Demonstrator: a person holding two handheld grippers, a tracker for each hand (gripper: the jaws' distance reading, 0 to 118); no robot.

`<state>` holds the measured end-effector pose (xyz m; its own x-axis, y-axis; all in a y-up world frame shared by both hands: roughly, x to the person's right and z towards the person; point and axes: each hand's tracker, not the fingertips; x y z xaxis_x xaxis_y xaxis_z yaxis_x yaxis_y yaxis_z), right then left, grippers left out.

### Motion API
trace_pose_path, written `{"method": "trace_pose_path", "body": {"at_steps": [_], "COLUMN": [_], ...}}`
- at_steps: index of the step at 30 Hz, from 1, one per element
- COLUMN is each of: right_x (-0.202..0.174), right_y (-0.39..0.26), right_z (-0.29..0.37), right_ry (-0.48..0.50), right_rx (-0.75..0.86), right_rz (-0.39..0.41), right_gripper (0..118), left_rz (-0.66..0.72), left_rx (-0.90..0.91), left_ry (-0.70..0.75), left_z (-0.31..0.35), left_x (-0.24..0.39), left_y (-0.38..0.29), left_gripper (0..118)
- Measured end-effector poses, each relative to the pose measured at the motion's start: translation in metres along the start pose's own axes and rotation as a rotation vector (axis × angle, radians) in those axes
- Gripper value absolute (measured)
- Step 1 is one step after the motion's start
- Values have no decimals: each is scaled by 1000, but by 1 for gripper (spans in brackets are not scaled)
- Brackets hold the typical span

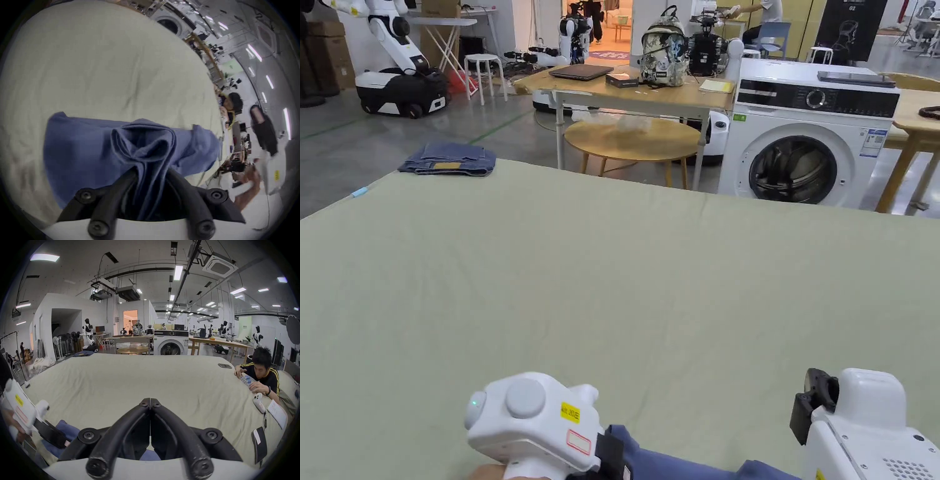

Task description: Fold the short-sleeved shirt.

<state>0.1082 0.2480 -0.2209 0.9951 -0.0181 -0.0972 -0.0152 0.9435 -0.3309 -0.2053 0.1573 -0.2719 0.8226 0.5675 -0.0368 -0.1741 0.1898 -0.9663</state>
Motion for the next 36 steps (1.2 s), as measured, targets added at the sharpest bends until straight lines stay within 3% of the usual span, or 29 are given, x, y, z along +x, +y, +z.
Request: {"method": "trace_pose_path", "body": {"at_steps": [3,7,8,15,16,18,23,28,33,36], "right_x": [4,5,6,10,11,12,14,15,17,20], "right_y": [-2,-3,-3,-9,-10,-11,-12,-12,-12,-13], "right_z": [0,1,1,2,3,4,7,9,9,9], "right_ry": [-10,-14,-14,-19,-19,-23,-25,-27,-28,-33], "right_rx": [-2,-10,-12,-24,-26,-29,-34,-32,-36,-34], "right_rz": [-3,-2,-2,-12,-14,-18,-31,-33,-32,-31], "right_gripper": [0,0,0,0,0,0,0,0,0,0], "left_rz": [7,-7,-15,-90,-110,-111,-108,-110,-51,-93], "left_rx": [-4,10,6,50,80,108,116,53,15,6], "left_ry": [38,0,-14,-140,-158,-169,-52,70,-180,-234], "left_z": [-17,-13,-8,33,44,55,50,10,-15,-26], "left_x": [0,17,21,34,37,34,30,15,12,18], "left_y": [-3,-12,-13,-15,-16,-16,-21,-20,-20,-25], "left_gripper": [10,47,50,49,45,20,7,7,6,6]}}
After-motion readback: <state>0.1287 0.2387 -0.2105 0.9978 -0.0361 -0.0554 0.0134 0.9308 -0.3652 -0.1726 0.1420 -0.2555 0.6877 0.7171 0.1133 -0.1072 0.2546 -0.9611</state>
